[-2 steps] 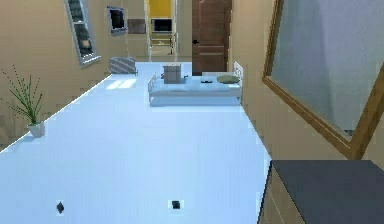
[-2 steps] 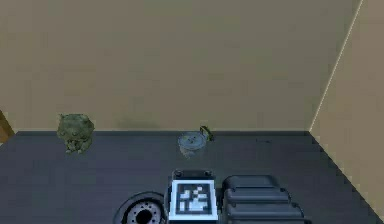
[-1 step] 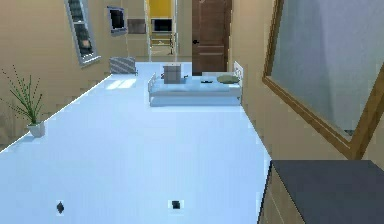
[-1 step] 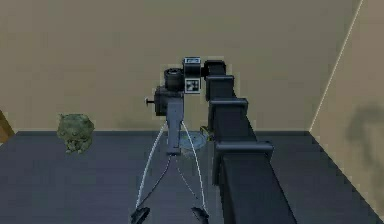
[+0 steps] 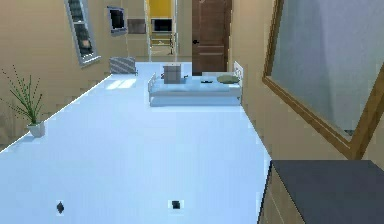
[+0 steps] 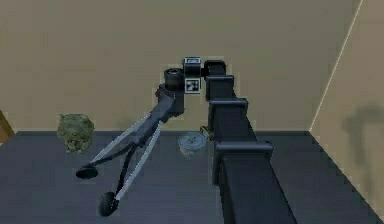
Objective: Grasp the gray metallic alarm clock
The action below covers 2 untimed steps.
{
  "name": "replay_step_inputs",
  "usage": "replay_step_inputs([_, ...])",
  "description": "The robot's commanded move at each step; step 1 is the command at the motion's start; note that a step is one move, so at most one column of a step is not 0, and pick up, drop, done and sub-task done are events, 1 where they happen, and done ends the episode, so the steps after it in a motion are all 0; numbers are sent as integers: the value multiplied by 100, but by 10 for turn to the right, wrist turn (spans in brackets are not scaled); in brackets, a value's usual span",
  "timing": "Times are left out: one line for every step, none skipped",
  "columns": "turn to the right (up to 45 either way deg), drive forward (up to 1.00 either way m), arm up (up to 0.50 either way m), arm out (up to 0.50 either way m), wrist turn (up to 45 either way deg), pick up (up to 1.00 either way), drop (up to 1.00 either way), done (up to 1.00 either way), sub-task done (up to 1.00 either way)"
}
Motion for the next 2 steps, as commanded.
replay_step_inputs([0, 0, 0, 0, 450, 0, 0, 0, 0])
replay_step_inputs([0, 0, 0, 0, 450, 0, 0, 0, 0])
